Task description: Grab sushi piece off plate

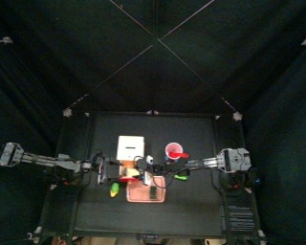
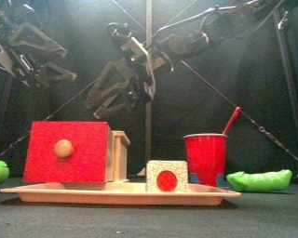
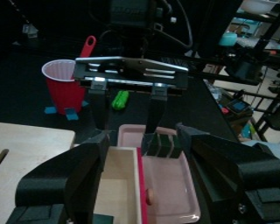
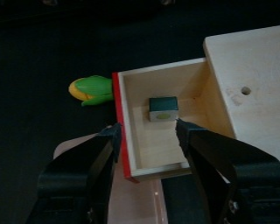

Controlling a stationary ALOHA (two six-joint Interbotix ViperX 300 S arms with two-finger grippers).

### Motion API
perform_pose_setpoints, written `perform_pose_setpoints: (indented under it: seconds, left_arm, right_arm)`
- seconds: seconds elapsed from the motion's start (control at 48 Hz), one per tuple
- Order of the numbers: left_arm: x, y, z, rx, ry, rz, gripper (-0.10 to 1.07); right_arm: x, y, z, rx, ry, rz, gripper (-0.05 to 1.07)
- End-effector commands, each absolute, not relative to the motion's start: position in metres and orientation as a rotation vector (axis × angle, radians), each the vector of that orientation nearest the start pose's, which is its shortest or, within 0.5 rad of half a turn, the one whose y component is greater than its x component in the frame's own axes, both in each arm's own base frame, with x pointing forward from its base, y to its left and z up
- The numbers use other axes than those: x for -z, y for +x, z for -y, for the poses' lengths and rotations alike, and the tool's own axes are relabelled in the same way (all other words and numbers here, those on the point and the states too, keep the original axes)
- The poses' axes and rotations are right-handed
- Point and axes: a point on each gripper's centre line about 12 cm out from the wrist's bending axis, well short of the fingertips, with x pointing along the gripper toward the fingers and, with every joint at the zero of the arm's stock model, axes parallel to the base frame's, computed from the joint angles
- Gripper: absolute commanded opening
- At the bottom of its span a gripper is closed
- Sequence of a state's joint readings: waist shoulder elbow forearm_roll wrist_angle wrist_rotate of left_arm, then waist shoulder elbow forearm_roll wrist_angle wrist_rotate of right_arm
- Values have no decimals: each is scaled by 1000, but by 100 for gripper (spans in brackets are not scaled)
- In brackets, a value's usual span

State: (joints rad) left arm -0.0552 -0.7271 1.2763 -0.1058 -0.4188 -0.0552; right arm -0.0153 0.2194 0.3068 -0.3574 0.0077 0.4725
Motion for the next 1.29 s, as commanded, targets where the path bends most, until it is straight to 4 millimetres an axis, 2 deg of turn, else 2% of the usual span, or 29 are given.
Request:
perform_pose_setpoints:
  seconds: [0.0,0.167,0.333,0.5,0.75,1.271]
  left_arm:
    - [-224,221,7,5,-144,-112,96]
    - [-225,221,7,3,-144,-110,96]
    - [-224,221,7,3,-144,-112,96]
    - [-224,221,7,3,-146,-112,96]
    - [-224,220,7,3,-146,-113,96]
    - [-224,220,6,-1,-150,-113,96]
  right_arm:
    - [-226,476,-2,26,120,-472,87]
    - [-226,458,-20,-9,124,-488,87]
    - [-212,435,-43,-58,112,-537,87]
    - [-195,416,-57,-83,114,-595,86]
    - [-175,403,-56,-70,134,-657,86]
    - [-154,405,-47,-29,136,-735,85]
